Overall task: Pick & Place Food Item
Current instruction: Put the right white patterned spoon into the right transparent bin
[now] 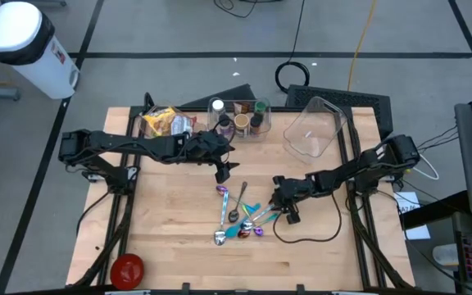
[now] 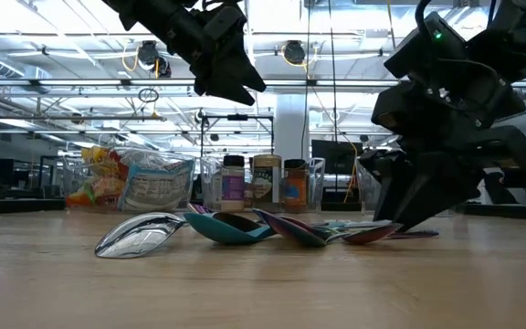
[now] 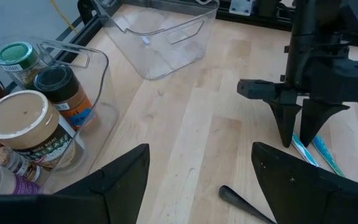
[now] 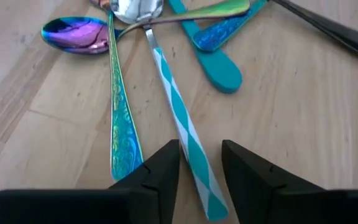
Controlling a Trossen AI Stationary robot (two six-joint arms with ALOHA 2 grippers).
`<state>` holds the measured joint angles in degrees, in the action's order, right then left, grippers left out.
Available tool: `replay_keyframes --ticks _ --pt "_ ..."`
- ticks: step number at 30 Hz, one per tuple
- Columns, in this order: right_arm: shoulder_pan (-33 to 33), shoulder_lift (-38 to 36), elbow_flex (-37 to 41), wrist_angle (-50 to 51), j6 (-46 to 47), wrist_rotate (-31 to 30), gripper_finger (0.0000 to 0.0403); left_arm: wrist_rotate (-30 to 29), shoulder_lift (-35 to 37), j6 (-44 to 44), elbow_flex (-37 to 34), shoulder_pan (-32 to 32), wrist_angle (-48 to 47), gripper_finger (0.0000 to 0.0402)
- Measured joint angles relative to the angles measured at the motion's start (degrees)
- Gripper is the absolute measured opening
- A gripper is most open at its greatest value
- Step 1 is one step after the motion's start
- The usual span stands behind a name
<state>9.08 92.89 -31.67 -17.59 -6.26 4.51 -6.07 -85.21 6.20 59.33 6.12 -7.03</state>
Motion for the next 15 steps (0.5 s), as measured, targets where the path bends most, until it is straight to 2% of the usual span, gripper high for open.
replay_keyframes --ticks 5,9,15 --pt "-0.2 0.8 0.0 0.3 -2.8 -0.4 0.0072 0.0 0.0 0.0 0.0 0.0 0.0 0.0285" --pt "-0.1 -1.8 0.1 1.7 -4.3 -1.3 0.0023 0.0 0.0 0.0 0.0 0.0 0.0 0.0285" --pt "0.1 -5.9 0.2 4.4 -5.3 -1.9 0.0021 0.0 0.0 0.0 0.0 0.0 0.0 0.0285"
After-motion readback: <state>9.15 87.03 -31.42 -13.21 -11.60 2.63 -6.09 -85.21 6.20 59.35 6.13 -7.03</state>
